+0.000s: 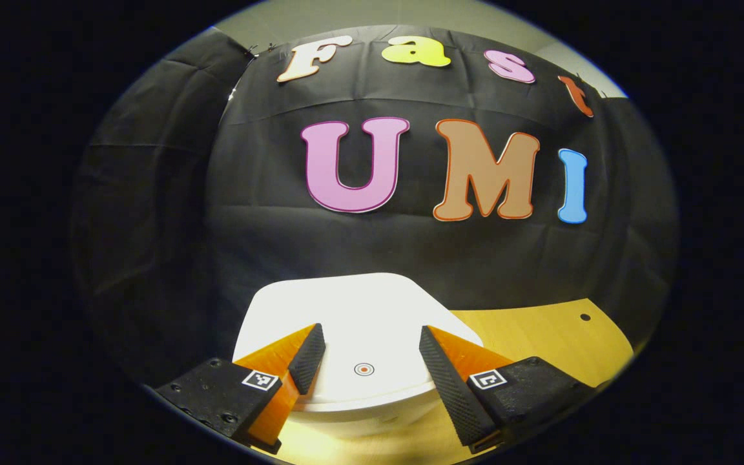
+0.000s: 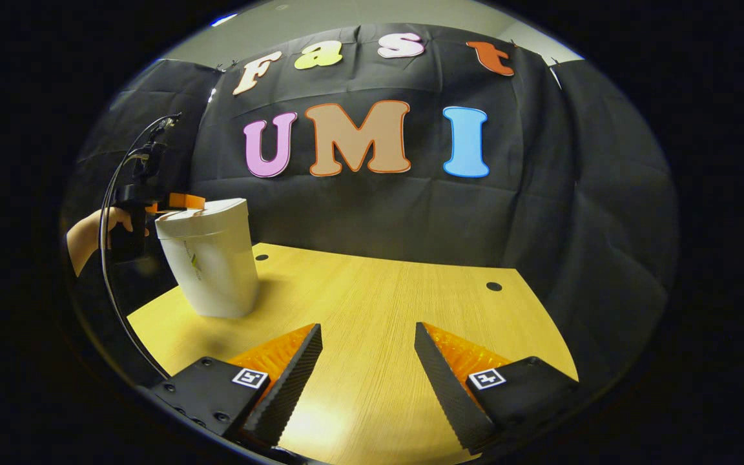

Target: Press the lid of the desktop garbage bin to open it, pick up the crumpled paper on the desktop and throw it into the bin, then pick up the pop can on the desktop and drop it into the bin, and finally close the garbage bin lid.

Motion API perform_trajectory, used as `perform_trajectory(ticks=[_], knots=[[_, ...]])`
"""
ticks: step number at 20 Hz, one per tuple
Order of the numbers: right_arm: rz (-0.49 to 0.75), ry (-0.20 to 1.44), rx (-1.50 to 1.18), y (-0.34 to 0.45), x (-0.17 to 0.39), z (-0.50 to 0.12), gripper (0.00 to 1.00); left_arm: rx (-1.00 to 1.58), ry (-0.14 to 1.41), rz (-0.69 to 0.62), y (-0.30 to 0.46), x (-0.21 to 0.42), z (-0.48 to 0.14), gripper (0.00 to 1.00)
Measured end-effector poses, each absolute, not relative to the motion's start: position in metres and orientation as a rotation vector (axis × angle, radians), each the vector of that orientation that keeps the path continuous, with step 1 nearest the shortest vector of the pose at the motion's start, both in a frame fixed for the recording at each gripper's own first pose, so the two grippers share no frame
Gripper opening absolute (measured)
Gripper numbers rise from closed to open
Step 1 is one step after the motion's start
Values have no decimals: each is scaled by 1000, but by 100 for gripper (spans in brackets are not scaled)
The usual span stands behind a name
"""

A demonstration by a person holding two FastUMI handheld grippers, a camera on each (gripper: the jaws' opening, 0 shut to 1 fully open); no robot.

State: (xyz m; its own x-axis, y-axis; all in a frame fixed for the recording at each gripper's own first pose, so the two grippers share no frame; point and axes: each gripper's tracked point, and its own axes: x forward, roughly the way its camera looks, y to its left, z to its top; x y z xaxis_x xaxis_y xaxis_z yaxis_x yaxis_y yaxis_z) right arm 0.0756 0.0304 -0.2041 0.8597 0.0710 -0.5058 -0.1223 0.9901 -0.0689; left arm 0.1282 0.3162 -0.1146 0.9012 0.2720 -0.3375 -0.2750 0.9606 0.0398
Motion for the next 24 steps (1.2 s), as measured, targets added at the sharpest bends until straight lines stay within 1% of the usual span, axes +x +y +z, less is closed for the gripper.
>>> perform_trajectory(ticks=[1,2,3,4,8,11,14,15,16,17,19,23,24], knots=[[94,512,-98,26,77,-198,97,-19,331,277,314,129,-112,92],[84,493,-92,23,79,-189,100,-34,322,286,313,129,-110,92],[75,473,-85,20,80,-180,97,-39,321,295,311,129,-109,94],[63,450,-81,16,82,-168,97,-41,299,304,308,129,-101,95],[28,345,-65,2,87,-123,96,-12,129,297,275,126,-44,93],[40,290,-55,-6,84,-102,96,36,54,261,235,111,-14,93],[84,243,-50,-14,75,-84,96,38,2,236,182,85,5,92],[100,228,-47,-16,71,-79,96,34,-7,233,167,76,5,93],[115,221,-44,-19,67,-76,100,32,-18,232,150,64,5,93],[128,216,-41,-22,62,-73,96,32,-30,230,133,51,6,93],[133,198,-45,-30,54,-63,96,54,-41,208,103,34,5,93],[101,159,-23,-34,44,-52,96,55,-1,120,53,8,-13,93],[94,161,-7,-31,41,-52,96,57,13,104,46,3,-16,92]])
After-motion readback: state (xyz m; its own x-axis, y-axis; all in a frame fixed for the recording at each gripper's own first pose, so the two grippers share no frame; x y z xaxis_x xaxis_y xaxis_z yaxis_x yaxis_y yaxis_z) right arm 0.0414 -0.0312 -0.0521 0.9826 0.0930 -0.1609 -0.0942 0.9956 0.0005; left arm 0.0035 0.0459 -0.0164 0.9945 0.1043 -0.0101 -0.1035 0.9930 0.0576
